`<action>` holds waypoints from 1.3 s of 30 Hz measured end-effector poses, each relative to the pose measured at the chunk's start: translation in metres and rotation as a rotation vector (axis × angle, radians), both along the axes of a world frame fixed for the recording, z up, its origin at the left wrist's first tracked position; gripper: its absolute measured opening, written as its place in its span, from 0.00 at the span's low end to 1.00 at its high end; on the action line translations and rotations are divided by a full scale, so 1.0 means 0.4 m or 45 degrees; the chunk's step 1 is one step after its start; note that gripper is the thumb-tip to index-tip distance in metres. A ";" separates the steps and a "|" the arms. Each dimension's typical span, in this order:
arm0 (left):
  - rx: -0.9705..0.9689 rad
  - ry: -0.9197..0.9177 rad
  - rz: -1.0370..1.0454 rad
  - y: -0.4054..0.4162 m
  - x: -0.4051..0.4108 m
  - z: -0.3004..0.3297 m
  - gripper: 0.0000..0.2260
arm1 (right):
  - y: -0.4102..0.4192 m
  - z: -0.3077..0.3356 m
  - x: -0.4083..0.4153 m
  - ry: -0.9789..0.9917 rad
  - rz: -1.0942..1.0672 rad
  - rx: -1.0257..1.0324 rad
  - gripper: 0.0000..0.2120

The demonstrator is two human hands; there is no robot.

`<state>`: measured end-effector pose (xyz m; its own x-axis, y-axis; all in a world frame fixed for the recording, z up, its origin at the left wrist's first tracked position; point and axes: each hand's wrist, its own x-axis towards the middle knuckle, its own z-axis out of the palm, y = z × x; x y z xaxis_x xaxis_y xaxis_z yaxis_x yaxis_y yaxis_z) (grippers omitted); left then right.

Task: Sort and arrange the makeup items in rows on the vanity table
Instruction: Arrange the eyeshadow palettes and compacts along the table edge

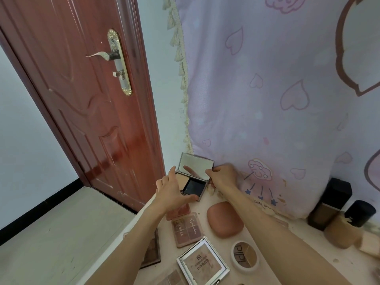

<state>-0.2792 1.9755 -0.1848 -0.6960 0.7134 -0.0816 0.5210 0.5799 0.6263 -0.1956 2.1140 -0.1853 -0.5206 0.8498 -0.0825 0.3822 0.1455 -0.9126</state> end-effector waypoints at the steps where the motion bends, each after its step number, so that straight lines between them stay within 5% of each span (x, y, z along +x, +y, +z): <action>1: -0.004 0.011 0.007 0.002 0.000 -0.002 0.51 | 0.000 -0.002 0.000 0.010 -0.012 -0.001 0.11; 14: -0.046 0.022 -0.027 -0.001 0.001 0.007 0.48 | -0.001 0.014 0.060 0.117 0.074 -0.030 0.07; 20: 0.089 0.322 -0.077 -0.030 0.075 0.020 0.31 | -0.033 0.053 0.178 -0.100 0.210 0.209 0.09; 25: 0.021 0.333 -0.457 -0.049 0.160 0.042 0.21 | -0.074 0.066 0.265 -0.269 0.254 0.222 0.11; 31: -0.194 0.245 -0.576 -0.029 0.214 0.059 0.28 | -0.097 0.064 0.319 -0.321 0.272 0.090 0.11; 39: -0.133 0.162 -0.552 -0.024 0.244 0.069 0.33 | -0.114 0.061 0.339 -0.178 0.222 -0.083 0.10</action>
<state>-0.1815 1.9660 -0.1572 -0.3445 0.9332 -0.1020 0.7983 0.3483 0.4913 -0.0599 2.0683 -0.1611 -0.6388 0.7385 -0.2157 0.4797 0.1632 -0.8621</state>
